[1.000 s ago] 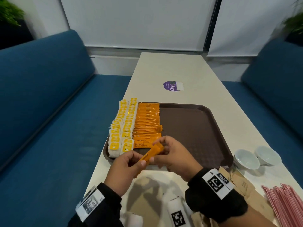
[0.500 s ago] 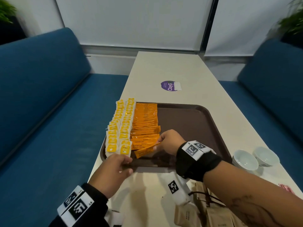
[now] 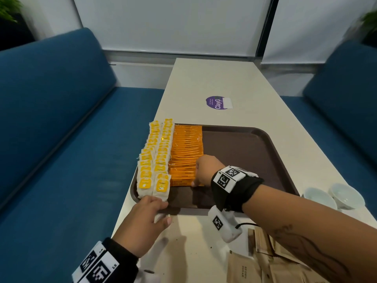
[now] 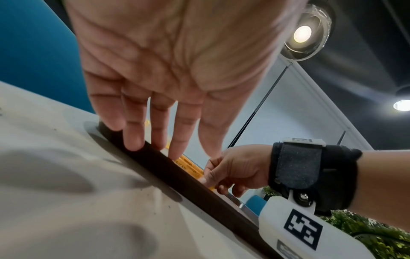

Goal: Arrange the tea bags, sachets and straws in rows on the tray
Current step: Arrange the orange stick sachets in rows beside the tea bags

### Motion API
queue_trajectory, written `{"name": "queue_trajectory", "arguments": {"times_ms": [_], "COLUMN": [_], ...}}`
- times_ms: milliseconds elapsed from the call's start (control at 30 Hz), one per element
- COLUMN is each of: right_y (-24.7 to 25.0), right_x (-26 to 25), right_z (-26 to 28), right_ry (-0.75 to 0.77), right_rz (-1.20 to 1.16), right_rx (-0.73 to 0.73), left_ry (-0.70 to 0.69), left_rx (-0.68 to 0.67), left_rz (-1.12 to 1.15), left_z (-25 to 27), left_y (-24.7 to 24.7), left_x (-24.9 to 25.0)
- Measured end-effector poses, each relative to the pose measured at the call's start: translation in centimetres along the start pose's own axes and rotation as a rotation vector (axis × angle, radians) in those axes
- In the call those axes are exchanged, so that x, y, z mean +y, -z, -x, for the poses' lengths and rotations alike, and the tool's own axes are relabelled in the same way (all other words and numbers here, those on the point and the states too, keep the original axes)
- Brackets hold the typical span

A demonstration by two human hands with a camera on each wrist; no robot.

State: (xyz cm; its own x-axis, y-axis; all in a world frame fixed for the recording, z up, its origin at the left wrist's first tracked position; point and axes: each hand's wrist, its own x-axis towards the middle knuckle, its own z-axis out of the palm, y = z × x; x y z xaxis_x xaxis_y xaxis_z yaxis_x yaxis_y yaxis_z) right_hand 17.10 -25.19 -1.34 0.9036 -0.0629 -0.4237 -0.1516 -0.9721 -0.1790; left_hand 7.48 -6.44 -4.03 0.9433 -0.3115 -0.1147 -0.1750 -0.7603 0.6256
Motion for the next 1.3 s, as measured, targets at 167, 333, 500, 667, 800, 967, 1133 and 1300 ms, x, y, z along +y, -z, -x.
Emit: {"name": "queue_trajectory", "arguments": {"times_ms": [167,333,500,667,800,967,1133,1300], "right_y": [-0.3,-1.4,-2.4,-3.2,-3.1,-2.7,-2.8,-2.8], "right_x": [-0.3,-0.7,-0.5,-0.7,-1.0,-1.5,-1.8,-1.9], "right_z": [0.7,1.0,0.1,-0.1,-0.1,-0.2,0.1,0.2], "right_ry": [-0.010,0.118,0.194,0.180,0.172,0.119,0.082,0.068], "right_rz": [0.044,0.110,0.196,0.191,0.191,0.212,0.223,0.217], "right_rx": [0.080,0.267,0.084,0.046,0.026,-0.010,-0.012,-0.023], "left_ry": [0.016,0.026,0.024,0.024,0.028,0.029,0.028,0.030], "left_rx": [0.007,0.013,0.021,0.020,0.021,0.015,0.011,0.003], "left_rz": [0.027,0.037,0.053,0.066,0.075,0.071,0.074,0.067], "left_z": [0.0,0.1,0.2,0.2,0.2,0.2,0.2,0.2], "left_y": [0.0,-0.1,-0.3,-0.3,-0.3,-0.3,-0.3,-0.1], "left_x": [0.0,0.0,-0.1,-0.1,-0.1,-0.2,-0.2,0.0]}}
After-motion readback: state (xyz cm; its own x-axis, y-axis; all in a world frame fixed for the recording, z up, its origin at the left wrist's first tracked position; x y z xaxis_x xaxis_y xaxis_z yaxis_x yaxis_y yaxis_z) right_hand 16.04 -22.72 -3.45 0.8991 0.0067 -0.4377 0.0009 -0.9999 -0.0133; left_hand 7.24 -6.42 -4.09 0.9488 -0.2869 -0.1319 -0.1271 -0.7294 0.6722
